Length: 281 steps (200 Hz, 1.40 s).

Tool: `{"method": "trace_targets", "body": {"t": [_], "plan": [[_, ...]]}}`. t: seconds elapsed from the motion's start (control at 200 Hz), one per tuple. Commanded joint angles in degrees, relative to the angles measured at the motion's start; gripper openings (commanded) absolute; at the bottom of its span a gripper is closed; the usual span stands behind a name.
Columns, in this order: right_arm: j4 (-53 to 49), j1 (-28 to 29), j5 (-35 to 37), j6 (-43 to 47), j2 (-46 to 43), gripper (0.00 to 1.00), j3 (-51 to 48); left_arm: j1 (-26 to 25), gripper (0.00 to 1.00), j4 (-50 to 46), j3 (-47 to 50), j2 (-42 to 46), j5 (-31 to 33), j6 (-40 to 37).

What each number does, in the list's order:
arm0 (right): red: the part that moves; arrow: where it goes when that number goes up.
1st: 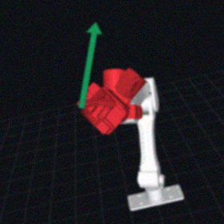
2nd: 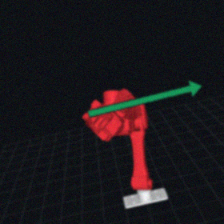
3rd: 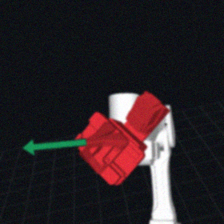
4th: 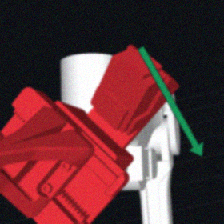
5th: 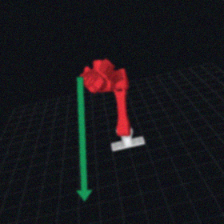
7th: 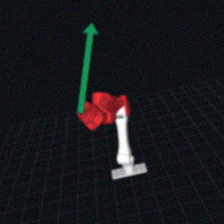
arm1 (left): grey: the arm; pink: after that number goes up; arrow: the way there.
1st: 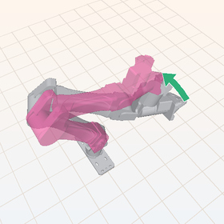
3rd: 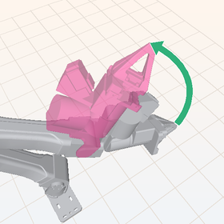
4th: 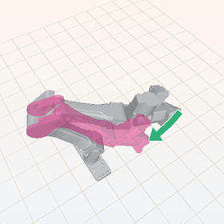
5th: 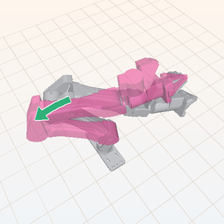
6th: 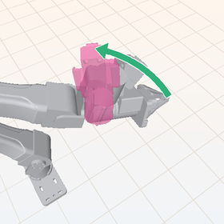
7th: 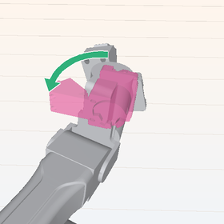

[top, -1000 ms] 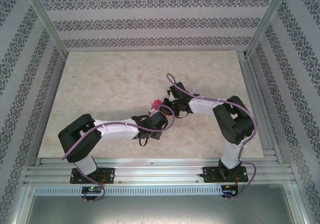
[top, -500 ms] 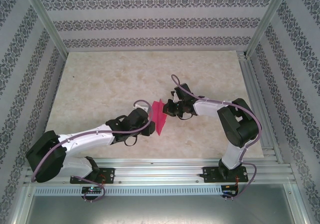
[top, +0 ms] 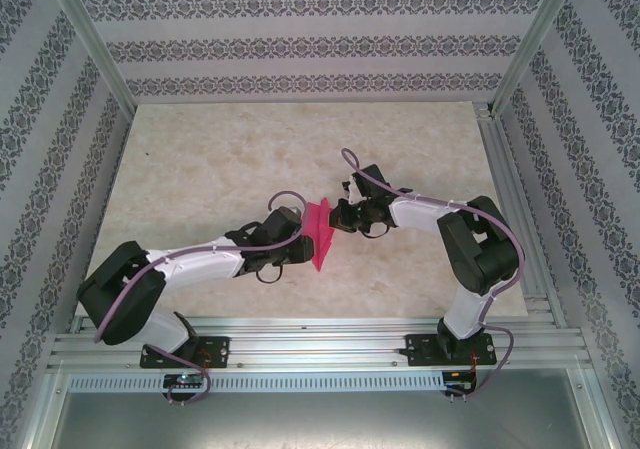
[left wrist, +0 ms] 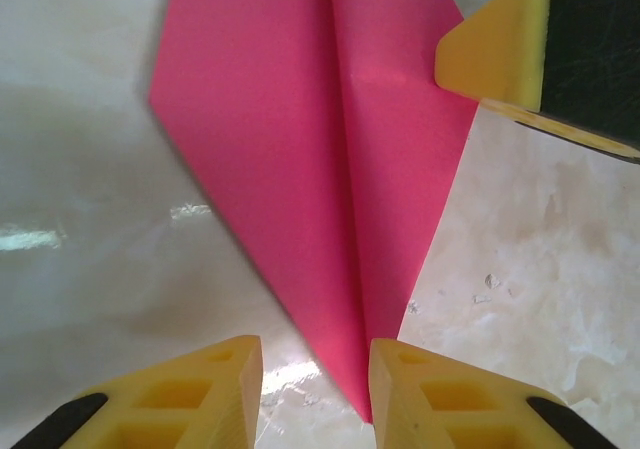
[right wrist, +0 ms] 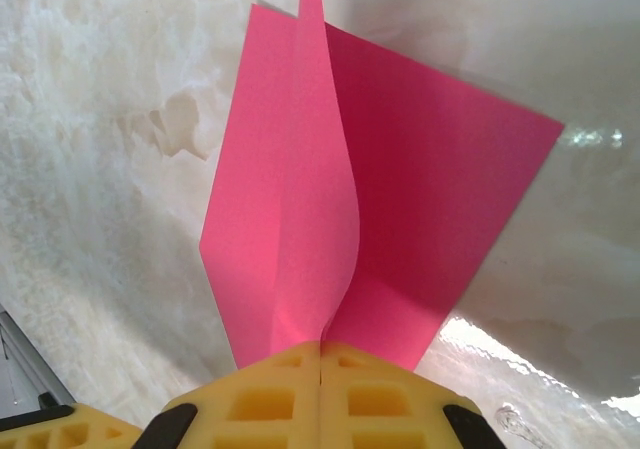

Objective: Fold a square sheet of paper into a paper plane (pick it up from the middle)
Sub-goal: Fourth fold the wing at the center of the table.

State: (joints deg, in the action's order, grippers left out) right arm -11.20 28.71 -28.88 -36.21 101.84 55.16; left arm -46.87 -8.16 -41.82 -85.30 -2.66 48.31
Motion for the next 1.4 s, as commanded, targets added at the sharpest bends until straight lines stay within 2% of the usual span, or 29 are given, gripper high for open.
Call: {"method": "trace_targets", "body": {"t": [0.0,0.29,0.51,0.834,0.894,0.979,1.099,1.329,1.399], "plan": [[-2.23,-0.63,-0.38,2.64,0.58,0.00,1.46,0.38,0.33,4.07,-1.22,-2.01,-2.40,2.21],[-2.01,-0.50,0.41,2.18,0.64,0.00,1.05,0.38,0.26,5.92,-3.87,-5.76,-6.78,2.19],[-2.08,-0.50,0.68,1.93,0.84,0.00,0.94,0.38,0.20,7.65,-4.67,-8.01,-6.53,4.23],[-2.77,-0.67,1.05,2.43,1.35,0.00,1.40,0.16,0.19,11.19,-4.24,-9.82,-7.39,5.54],[-3.47,-0.67,1.55,2.51,0.95,0.00,1.44,-0.02,0.21,12.81,-3.32,-8.42,-7.39,5.36],[-3.78,-0.75,2.69,2.57,0.27,0.00,0.68,-0.01,0.21,7.26,-4.57,-7.01,-4.75,3.87],[-3.29,-0.76,1.53,2.65,0.97,0.00,1.11,0.11,0.24,5.72,-2.93,-3.91,-2.69,4.06],[-3.49,-0.93,1.78,3.39,2.51,0.00,2.65,-0.26,0.30,1.33,-3.51,-2.35,-2.40,0.61],[-2.24,-0.94,1.20,2.83,2.51,0.00,2.08,-1.92,0.39,1.45,-2.86,-0.68,0.27,0.73]]}}
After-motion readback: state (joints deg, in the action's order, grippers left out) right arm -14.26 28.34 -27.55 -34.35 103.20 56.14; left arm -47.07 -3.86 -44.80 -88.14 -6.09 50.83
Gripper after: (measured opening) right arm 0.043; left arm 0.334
